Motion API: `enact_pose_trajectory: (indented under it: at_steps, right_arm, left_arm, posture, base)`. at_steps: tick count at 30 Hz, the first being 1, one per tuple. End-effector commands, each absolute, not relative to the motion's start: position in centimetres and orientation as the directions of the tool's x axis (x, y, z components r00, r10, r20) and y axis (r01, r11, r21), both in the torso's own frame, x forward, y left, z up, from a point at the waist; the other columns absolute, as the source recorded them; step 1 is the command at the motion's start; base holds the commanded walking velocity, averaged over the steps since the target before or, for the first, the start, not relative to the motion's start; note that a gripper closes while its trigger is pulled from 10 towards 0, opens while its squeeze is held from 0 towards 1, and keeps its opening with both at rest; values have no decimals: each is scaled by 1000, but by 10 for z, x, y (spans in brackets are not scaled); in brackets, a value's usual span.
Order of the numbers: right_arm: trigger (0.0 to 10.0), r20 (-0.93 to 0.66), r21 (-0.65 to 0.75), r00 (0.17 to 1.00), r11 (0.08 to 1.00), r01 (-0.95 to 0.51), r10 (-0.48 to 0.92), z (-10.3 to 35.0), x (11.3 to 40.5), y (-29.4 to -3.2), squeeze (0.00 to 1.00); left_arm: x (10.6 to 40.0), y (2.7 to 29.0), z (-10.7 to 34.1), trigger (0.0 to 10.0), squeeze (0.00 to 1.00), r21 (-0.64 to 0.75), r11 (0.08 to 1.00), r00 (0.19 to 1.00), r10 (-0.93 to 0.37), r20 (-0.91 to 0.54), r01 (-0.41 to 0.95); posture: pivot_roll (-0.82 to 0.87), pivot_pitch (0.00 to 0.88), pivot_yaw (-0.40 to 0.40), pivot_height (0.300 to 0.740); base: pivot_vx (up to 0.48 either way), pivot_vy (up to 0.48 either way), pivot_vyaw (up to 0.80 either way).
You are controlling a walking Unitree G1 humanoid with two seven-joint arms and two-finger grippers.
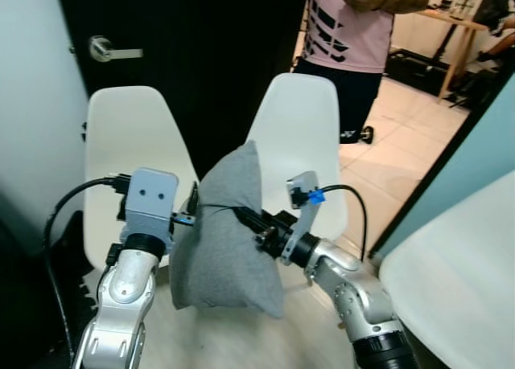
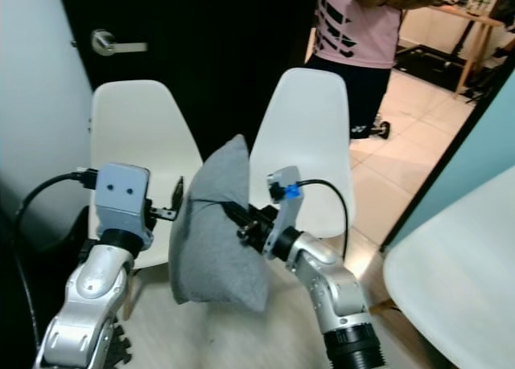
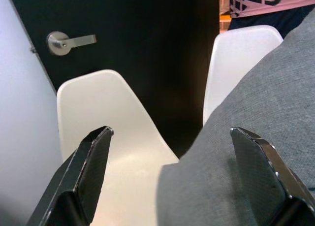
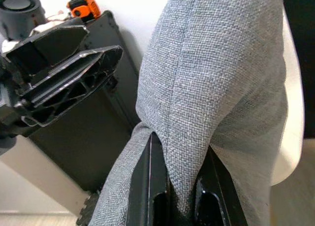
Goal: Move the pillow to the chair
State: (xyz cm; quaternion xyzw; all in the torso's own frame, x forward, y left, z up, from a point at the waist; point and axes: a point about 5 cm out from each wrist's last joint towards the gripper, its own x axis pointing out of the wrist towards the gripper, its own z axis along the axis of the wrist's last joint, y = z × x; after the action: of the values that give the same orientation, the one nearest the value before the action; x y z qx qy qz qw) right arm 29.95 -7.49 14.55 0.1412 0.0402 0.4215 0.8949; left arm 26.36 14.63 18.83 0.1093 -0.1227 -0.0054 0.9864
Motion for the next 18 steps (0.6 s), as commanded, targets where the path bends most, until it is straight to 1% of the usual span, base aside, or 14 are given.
enact_pose_trajectory:
  at_steps: [1, 7, 15, 18]
  right_arm:
    - [10000, 130, 247, 641, 601, -760, 757, 161, 301, -79, 0]
    - [10000, 121, 248, 643, 604, -758, 756, 160, 302, -80, 0]
    - [10000, 109, 269, 647, 604, -750, 755, 158, 303, -81, 0]
    - [10000, 103, 271, 645, 603, -751, 757, 158, 303, -80, 0]
  left_arm:
    - [263, 144, 186, 10000, 0, 217, 976, 971, -48, 234, -4]
    - [264, 143, 186, 10000, 0, 204, 979, 972, -54, 231, 6]
    - [264, 141, 186, 10000, 0, 201, 979, 969, -69, 239, 21]
    - [263, 140, 187, 10000, 0, 205, 978, 966, -75, 246, 24]
  posture:
    - [111, 0, -105, 740]
    - [109, 0, -111, 740]
    - [109, 0, -117, 740]
    - [110, 0, -117, 740]
  base:
    - [0, 0, 569]
    - [0, 0, 556]
    - [0, 0, 0]
    - [271, 0, 0]
